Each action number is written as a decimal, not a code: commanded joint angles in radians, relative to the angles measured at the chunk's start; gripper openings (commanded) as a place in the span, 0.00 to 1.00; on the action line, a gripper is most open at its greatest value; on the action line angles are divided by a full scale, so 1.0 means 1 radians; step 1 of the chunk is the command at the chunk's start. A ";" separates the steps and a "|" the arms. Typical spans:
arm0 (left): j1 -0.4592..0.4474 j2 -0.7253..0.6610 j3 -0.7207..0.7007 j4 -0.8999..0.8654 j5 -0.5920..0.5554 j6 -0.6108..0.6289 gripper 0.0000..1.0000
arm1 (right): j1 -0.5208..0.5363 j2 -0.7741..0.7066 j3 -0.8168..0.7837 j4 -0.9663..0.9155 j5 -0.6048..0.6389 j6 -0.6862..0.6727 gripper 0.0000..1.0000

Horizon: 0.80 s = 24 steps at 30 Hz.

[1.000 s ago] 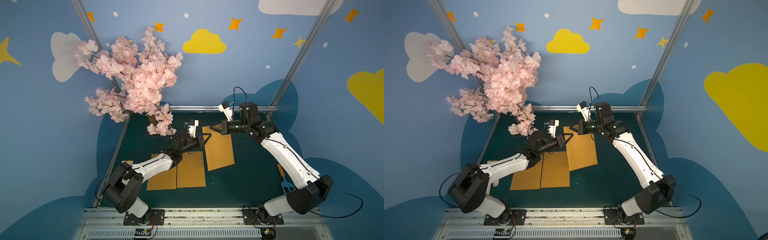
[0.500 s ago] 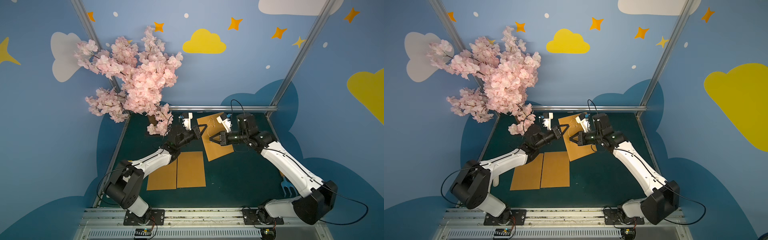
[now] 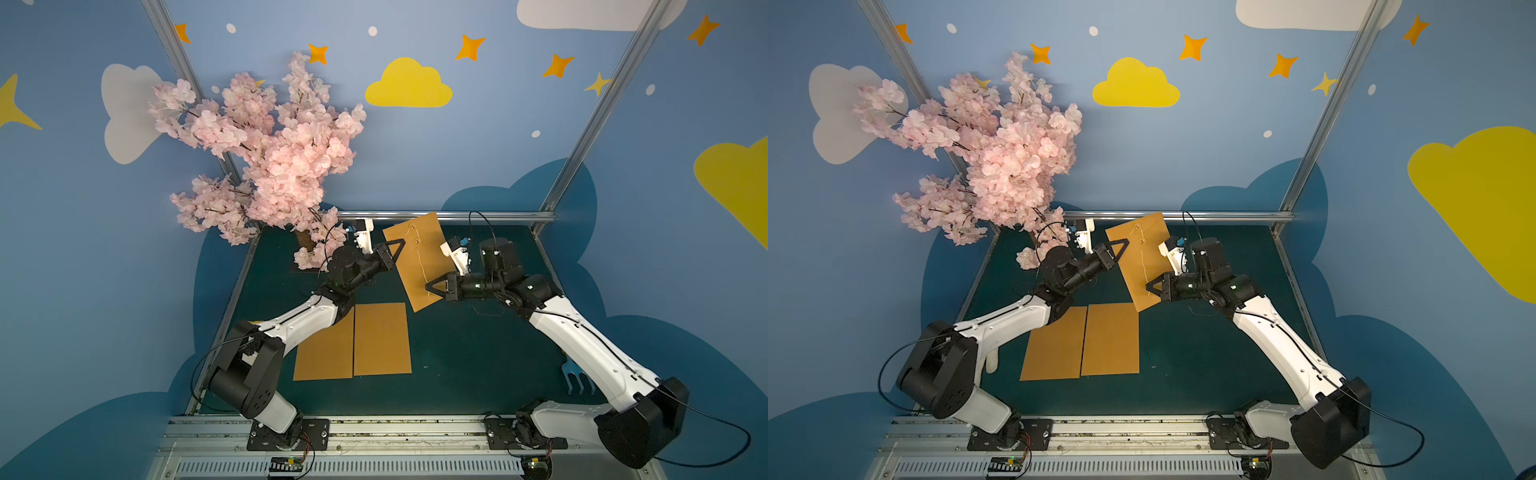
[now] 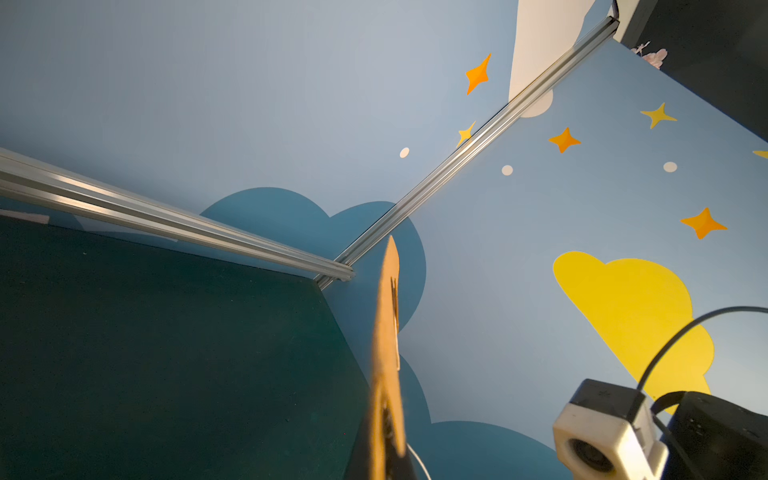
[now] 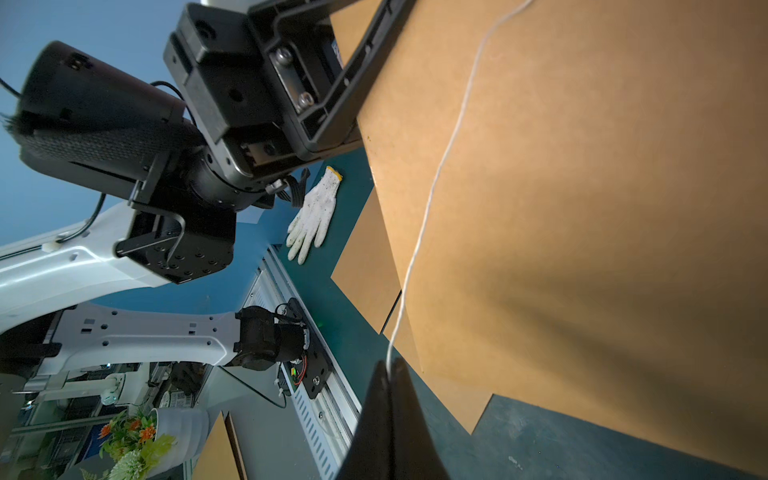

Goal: Open the file bag

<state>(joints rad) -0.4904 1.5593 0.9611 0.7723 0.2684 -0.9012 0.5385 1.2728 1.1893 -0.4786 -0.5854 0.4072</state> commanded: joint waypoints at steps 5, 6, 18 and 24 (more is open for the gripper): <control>0.015 -0.037 -0.001 0.055 0.013 -0.024 0.03 | -0.053 -0.038 -0.034 -0.026 0.013 -0.013 0.00; 0.014 -0.042 -0.002 0.052 0.020 -0.024 0.02 | -0.068 -0.043 -0.034 -0.034 0.016 -0.016 0.00; 0.015 -0.122 -0.078 0.005 0.080 0.023 0.03 | -0.243 -0.044 0.019 -0.088 -0.016 -0.057 0.00; 0.013 -0.149 -0.104 -0.026 0.144 0.037 0.03 | -0.290 0.002 0.094 -0.095 -0.033 -0.066 0.00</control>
<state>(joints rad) -0.4778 1.4391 0.8639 0.7540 0.3584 -0.8875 0.2600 1.2533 1.2331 -0.5568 -0.5945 0.3618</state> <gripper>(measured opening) 0.048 0.047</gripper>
